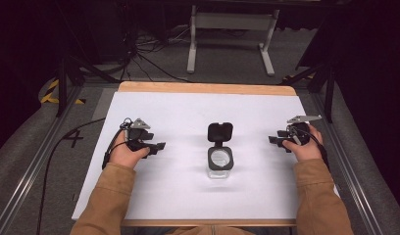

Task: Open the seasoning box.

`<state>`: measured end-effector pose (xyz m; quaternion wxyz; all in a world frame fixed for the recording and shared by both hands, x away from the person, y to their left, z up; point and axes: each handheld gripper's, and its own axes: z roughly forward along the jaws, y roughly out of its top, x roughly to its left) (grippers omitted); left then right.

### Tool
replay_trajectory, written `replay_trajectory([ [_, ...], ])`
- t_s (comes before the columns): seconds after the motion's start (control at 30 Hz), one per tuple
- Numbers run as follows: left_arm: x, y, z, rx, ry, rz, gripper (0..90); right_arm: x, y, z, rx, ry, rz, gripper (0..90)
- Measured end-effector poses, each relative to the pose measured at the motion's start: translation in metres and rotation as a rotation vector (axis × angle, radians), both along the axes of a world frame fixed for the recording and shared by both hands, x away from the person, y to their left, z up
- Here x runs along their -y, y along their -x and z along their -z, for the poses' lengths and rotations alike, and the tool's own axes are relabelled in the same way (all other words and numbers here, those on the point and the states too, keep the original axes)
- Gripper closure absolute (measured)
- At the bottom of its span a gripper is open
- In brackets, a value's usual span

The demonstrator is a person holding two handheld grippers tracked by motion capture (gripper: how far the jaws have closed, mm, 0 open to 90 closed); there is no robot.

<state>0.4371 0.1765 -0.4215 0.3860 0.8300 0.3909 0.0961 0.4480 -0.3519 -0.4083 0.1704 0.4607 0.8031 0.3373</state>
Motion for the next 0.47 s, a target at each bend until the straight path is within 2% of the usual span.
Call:
replay_trajectory([
  [0.07,0.0003,0.0006,0.0005,-0.02,-0.003,0.003,34.3,-0.0007,-0.0007,0.0029,-0.016,-0.001,-0.006,48.2],
  [0.23,0.0012,0.0013,0.0001,-0.035,-0.011,0.012,33.7,-0.0029,-0.0016,0.0067,-0.037,0.013,-0.022,47.7],
  [0.3,0.0018,0.0015,-0.0002,-0.028,-0.008,0.01,33.7,-0.0039,-0.0016,0.0073,-0.047,0.013,-0.03,47.5],
  [0.4,0.0026,0.0019,-0.0017,-0.015,-0.003,0.011,33.7,-0.0047,-0.0018,0.0079,-0.047,0.015,-0.035,47.3],
  [0.43,0.003,0.0024,-0.0019,-0.019,0.001,0.01,33.7,-0.0053,-0.0012,0.006,-0.008,0.013,-0.018,48.5],
  [0.47,0.003,0.0024,-0.0019,-0.019,0.001,0.01,33.7,-0.0053,-0.0012,0.006,-0.008,0.013,-0.018,48.5],
])
